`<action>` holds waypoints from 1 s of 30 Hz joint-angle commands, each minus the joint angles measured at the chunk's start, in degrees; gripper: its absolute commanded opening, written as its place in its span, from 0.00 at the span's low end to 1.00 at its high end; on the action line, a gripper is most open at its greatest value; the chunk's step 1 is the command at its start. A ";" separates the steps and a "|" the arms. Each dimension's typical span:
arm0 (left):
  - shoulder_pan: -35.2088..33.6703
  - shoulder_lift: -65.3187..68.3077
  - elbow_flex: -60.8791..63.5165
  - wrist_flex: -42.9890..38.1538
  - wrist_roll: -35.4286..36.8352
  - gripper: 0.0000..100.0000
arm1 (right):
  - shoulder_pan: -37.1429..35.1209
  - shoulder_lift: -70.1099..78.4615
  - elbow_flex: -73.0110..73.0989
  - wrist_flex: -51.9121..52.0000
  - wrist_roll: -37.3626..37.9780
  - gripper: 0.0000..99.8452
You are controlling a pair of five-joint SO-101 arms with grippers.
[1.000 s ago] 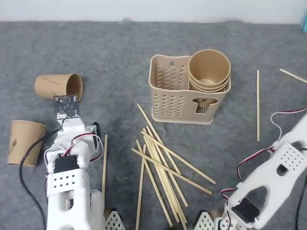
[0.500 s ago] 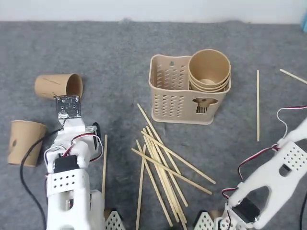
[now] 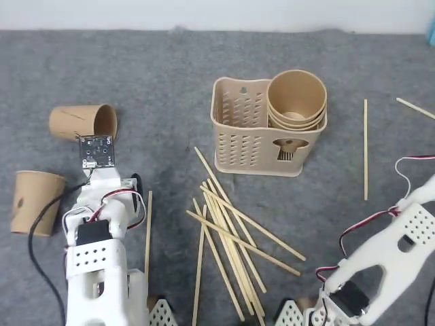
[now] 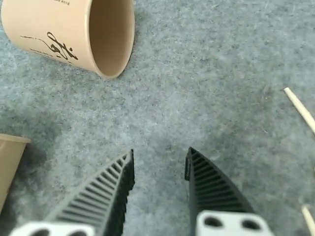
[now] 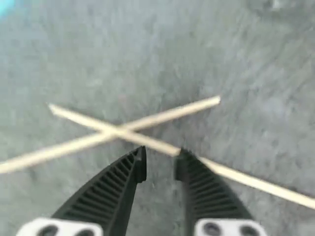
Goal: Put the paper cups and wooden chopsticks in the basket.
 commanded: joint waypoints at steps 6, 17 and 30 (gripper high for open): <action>0.18 0.09 -2.24 -1.41 -0.53 0.17 | 2.95 -3.47 5.89 -9.71 14.15 0.12; 0.18 0.09 -2.24 -1.41 -0.53 0.17 | 6.29 -3.03 9.76 -12.26 27.25 0.12; 0.18 0.09 -2.24 -1.41 -0.62 0.17 | 4.70 -2.33 -0.09 21.05 39.21 0.12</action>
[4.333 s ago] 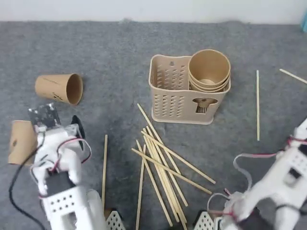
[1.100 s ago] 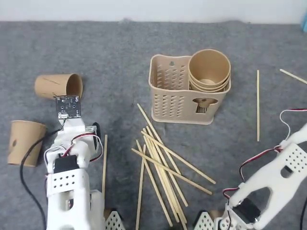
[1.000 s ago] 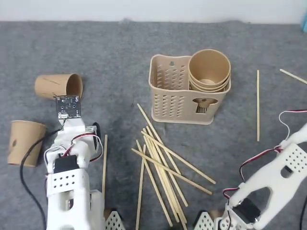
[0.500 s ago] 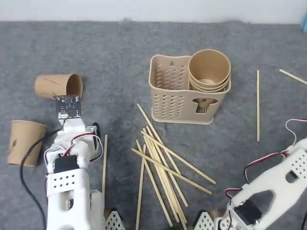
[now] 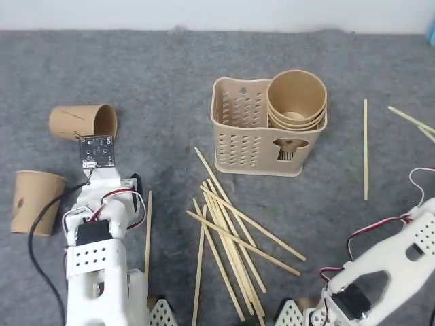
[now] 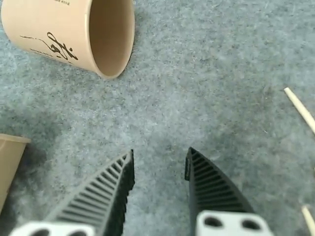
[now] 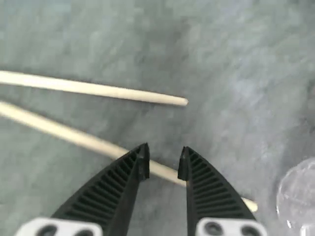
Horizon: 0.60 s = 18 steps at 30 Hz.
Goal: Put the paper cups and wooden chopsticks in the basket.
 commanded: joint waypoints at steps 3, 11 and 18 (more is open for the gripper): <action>0.18 0.09 -2.24 -1.41 -0.62 0.17 | -1.80 -1.71 -7.03 17.36 4.92 0.12; 0.18 0.09 -2.24 -1.41 -0.62 0.17 | -1.36 -1.71 -15.30 22.20 4.75 0.12; 0.09 0.09 -2.24 -1.41 -0.62 0.17 | -3.65 -1.27 -14.51 19.82 5.19 0.12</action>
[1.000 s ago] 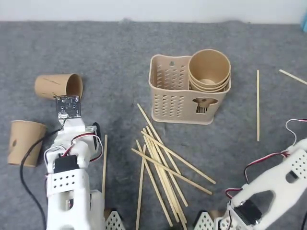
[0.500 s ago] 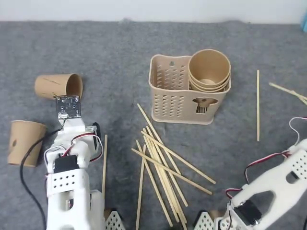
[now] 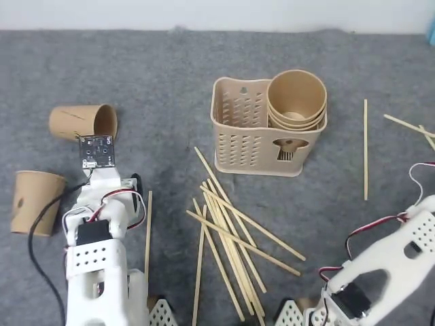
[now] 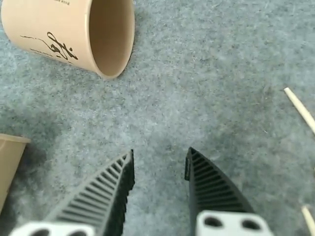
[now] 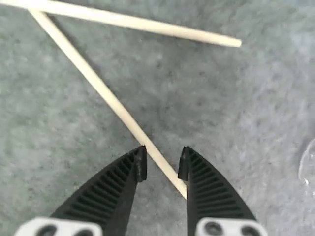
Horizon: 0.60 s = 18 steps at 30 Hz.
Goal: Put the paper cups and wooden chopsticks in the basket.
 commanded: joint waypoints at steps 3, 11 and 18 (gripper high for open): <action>-0.26 0.09 -2.24 -1.41 -0.62 0.17 | -2.15 -0.13 0.53 -4.88 1.32 0.12; -1.05 0.09 -2.33 -1.49 -0.62 0.17 | -2.24 3.56 3.34 4.00 11.78 0.11; -1.14 0.09 -2.33 -1.49 -0.62 0.17 | -2.24 2.24 -3.43 5.49 9.58 0.00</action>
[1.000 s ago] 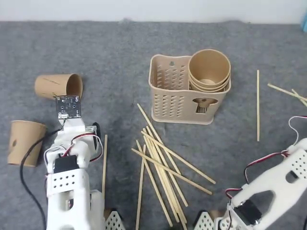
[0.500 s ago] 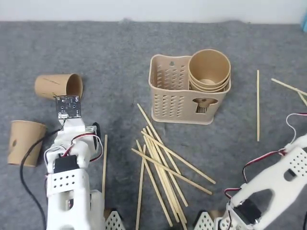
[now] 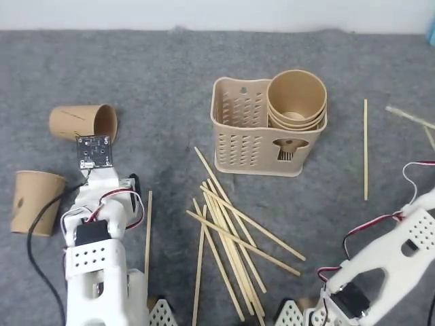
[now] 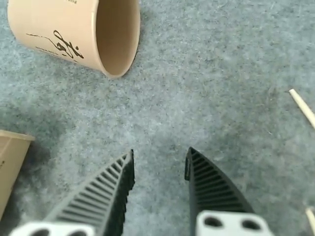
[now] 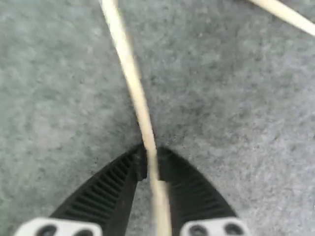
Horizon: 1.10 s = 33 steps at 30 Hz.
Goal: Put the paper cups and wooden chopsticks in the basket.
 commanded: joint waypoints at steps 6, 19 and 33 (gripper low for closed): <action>-0.44 0.09 -2.33 -1.49 -0.62 0.17 | -1.27 -9.10 -2.64 -1.80 -6.86 0.01; -0.44 0.18 -2.24 -2.55 -0.62 0.17 | -4.88 -14.81 -1.32 -9.54 -15.65 0.01; -0.44 0.44 -2.15 -2.64 -0.62 0.17 | -5.85 -21.05 23.56 -14.99 -15.74 0.06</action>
